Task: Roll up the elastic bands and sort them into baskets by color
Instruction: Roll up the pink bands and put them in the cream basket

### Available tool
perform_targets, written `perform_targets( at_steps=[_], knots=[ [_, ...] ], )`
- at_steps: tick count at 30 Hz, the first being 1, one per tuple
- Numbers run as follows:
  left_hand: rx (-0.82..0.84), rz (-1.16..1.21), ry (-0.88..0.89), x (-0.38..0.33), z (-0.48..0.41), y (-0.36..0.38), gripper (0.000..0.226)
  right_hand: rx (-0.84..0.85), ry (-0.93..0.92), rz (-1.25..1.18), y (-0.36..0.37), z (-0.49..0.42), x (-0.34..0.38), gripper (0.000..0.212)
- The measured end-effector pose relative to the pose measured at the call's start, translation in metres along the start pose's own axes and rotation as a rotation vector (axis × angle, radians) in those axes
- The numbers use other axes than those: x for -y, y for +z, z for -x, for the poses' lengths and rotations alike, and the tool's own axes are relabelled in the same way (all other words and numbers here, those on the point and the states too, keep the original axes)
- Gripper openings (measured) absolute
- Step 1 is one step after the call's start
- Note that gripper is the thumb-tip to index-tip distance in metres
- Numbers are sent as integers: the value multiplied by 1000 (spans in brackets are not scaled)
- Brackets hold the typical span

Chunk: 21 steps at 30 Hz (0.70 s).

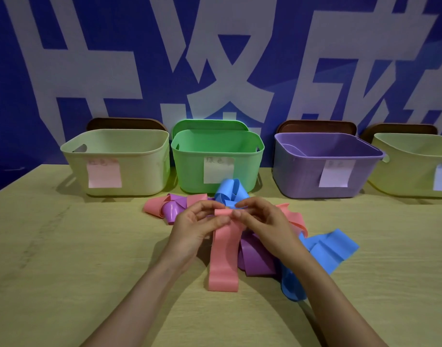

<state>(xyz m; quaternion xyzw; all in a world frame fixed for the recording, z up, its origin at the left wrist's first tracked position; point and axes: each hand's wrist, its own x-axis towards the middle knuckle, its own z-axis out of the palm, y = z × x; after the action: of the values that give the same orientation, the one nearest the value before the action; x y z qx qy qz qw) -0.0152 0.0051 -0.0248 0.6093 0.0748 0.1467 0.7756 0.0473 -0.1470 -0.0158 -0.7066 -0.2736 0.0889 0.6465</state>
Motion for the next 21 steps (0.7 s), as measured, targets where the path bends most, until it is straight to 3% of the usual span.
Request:
perform_targets(
  at_steps=[4, 9, 18, 21],
  knots=[
    [6, 12, -28, 0, 1, 2, 34, 5, -32, 16, 1, 1, 0, 11],
    [24, 56, -70, -1, 3, 5, 29, -9, -24, -72, -3, 2, 4, 18],
    [12, 50, 22, 1, 0, 1, 26, -18, 0, -98, -3, 2, 4, 29],
    [10, 48, 51, 1, -1, -1, 23, -35, 16, -110, -3, 2, 3, 22]
  ],
)
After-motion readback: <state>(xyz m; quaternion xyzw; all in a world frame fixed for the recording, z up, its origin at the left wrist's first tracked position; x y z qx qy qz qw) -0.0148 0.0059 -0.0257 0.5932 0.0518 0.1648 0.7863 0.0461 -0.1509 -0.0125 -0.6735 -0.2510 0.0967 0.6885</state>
